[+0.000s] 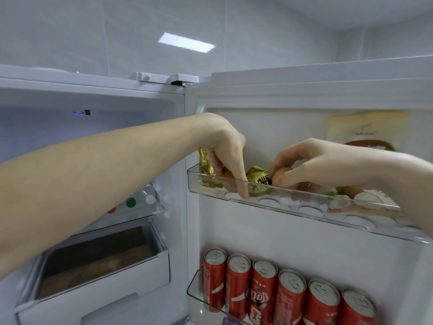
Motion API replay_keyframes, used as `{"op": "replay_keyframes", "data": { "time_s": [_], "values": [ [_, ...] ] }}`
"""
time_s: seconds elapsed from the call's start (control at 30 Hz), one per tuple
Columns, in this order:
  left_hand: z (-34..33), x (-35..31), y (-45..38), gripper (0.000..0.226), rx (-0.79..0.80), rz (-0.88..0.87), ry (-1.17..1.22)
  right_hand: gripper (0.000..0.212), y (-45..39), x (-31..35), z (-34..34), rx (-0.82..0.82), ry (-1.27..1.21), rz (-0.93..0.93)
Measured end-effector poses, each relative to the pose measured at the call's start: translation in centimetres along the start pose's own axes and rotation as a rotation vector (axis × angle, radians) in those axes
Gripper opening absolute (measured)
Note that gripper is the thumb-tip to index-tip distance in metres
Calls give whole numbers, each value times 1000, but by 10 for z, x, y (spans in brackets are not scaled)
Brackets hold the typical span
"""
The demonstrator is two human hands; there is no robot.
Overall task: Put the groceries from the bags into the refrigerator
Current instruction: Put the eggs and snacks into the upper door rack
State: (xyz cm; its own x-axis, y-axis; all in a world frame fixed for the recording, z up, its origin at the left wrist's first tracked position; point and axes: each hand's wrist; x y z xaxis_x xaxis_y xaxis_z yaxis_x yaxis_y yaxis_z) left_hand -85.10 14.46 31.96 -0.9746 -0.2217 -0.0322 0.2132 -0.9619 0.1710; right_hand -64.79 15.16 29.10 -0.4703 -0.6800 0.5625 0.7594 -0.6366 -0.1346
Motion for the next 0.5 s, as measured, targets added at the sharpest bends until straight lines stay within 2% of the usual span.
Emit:
{"op": "replay_keyframes", "data": {
  "time_s": [0.13, 0.27, 0.5],
  "values": [
    [-4, -7, 1, 50, 1, 17, -52, 12, -7, -3, 3, 54, 22, -7],
    [-3, -9, 5, 58, 26, 44, -107, 7, -9, -5, 3, 23, 106, 51],
    [-1, -8, 14, 54, 67, 44, -77, 12, -5, -5, 3, 114, 127, 44]
  ]
}}
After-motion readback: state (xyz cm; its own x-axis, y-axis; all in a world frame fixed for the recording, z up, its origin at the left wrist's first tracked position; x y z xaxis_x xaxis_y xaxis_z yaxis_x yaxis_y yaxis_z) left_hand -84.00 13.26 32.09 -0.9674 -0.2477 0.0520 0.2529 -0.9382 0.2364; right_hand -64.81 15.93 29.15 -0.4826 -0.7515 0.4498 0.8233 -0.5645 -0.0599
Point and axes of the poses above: each hand's wrist, its own y-axis away from the middle knuckle, its own z-axis out of the back of the hand, x = y × z, and after that the axes turned 7 degrees about z, right-handed
